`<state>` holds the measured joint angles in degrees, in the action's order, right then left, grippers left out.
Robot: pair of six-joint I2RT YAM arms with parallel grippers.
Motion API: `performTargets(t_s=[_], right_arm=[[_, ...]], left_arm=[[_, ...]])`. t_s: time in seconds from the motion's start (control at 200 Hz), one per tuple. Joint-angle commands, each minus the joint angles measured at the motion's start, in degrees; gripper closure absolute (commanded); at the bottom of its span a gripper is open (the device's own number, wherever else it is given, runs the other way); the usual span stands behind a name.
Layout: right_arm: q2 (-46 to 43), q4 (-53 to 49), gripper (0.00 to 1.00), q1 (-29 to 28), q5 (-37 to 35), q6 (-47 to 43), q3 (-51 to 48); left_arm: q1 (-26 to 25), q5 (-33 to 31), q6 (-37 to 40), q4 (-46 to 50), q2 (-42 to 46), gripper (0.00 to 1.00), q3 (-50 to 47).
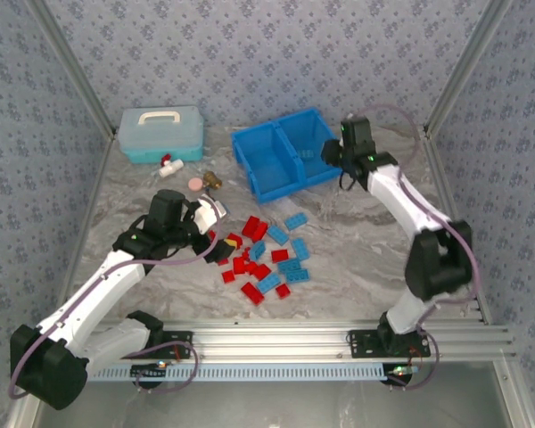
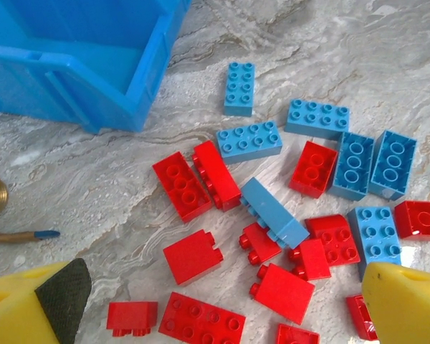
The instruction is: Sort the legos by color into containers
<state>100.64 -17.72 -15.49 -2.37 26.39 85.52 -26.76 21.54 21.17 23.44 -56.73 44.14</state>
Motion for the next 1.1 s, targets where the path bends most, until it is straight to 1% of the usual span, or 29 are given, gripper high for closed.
performTargets(t_s=[0.0, 0.105, 0.175, 0.23, 0.3, 0.375, 0.465, 0.585, 0.67, 0.74, 0.799, 0.844, 0.919, 0.964, 1.024, 1.094], right_arm=[[11.41, -3.50, 0.67, 1.17, 2.65, -2.97, 11.10], [21.15, -7.14, 0.67, 1.98, 2.91, -1.17, 20.97], [24.77, -8.23, 0.67, 2.40, 4.17, 0.44, 24.26], [25.88, -8.38, 0.63, 2.23, 4.09, 0.85, 25.34], [26.19, -8.88, 0.56, 2.10, 4.09, 0.94, 26.16], [25.27, -9.90, 0.49, 2.08, 4.30, 0.81, 26.79], [22.52, -10.11, 0.42, 2.12, 4.99, 0.21, 26.08], [15.75, -7.99, 0.39, 2.46, 8.54, -0.80, 20.92], [7.99, -4.19, 0.39, 1.96, 10.35, -0.12, 12.88], [0.44, -1.27, 0.38, 0.37, 10.42, -0.59, 5.74], [-4.22, -0.47, 0.34, -1.61, 10.42, -1.79, 0.27], [-7.25, -0.87, 0.28, -3.12, 10.19, -2.78, -2.67], [-10.66, -3.07, 0.18, -4.53, 10.36, -3.52, -6.04], [-12.09, -4.22, 0.14, -4.90, 10.96, -3.54, -7.53], [-13.73, -5.50, 0.10, -5.06, 11.63, -3.55, -9.67], [-15.33, -6.74, 0.09, -5.15, 11.64, -3.87, -11.23]], left_arm=[[-0.31, -2.75, 0.06, 1.58, 1.22, 0.01, 2.09], [-0.35, -6.78, -3.02, 2.05, 1.24, 0.01, 2.52], [-0.43, -9.90, -7.06, 2.96, 0.85, 0.01, 3.47], [-0.63, -13.20, -11.00, 4.11, 0.12, 0.01, 5.26], [-1.18, -18.00, -17.43, 4.73, -0.80, 0.01, 7.67], [-1.26, -21.50, -26.23, 5.09, -2.18, 0.01, 9.50], [-1.27, -25.21, -39.19, 5.43, -4.13, 0.02, 9.41], [-1.25, -29.01, -52.79, 7.08, -7.45, 0.13, 8.11], [-0.95, -31.21, -61.14, 12.04, -11.76, 0.22, 9.22], [-0.34, -30.60, -65.71, 13.83, -15.50, 0.26, 9.58], [0.36, -30.08, -68.24, 12.71, -18.09, 0.27, 8.69], [1.23, -28.63, -69.22, 10.52, -19.87, 0.28, 7.68], [2.77, -25.32, -70.43, 6.53, -23.21, 0.28, 6.43], [3.49, -23.14, -70.65, 4.24, -25.42, 0.27, 6.06], [3.90, -21.23, -70.66, 2.27, -28.41, 0.26, 6.51], [3.91, -19.98, -70.61, 1.01, -31.51, 0.26, 7.06]])
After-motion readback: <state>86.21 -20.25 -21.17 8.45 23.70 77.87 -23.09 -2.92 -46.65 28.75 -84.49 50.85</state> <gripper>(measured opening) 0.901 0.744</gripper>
